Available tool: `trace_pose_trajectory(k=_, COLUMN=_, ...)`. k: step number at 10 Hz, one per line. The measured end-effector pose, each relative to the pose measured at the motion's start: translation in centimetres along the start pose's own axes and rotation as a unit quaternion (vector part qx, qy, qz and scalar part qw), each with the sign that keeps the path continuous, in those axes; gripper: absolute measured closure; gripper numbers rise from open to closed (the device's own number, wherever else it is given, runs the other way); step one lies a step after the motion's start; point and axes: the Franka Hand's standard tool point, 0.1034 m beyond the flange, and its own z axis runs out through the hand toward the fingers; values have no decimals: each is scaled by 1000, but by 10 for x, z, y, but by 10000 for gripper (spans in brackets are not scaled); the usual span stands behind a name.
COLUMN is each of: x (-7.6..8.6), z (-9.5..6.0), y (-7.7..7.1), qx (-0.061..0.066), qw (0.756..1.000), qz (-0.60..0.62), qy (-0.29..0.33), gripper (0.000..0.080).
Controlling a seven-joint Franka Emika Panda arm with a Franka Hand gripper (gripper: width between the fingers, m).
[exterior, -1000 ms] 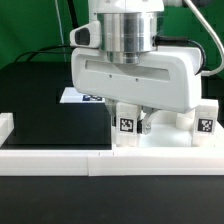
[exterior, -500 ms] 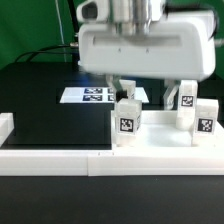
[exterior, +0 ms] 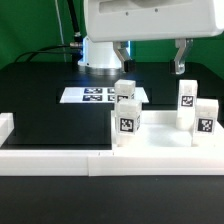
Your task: Assemble square table
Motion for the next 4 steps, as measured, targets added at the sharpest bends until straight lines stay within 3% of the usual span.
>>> trace_pose_trajectory(k=4, x=0, z=0, y=0, qx=0, qw=1000, qz=0, qy=0, gripper=150)
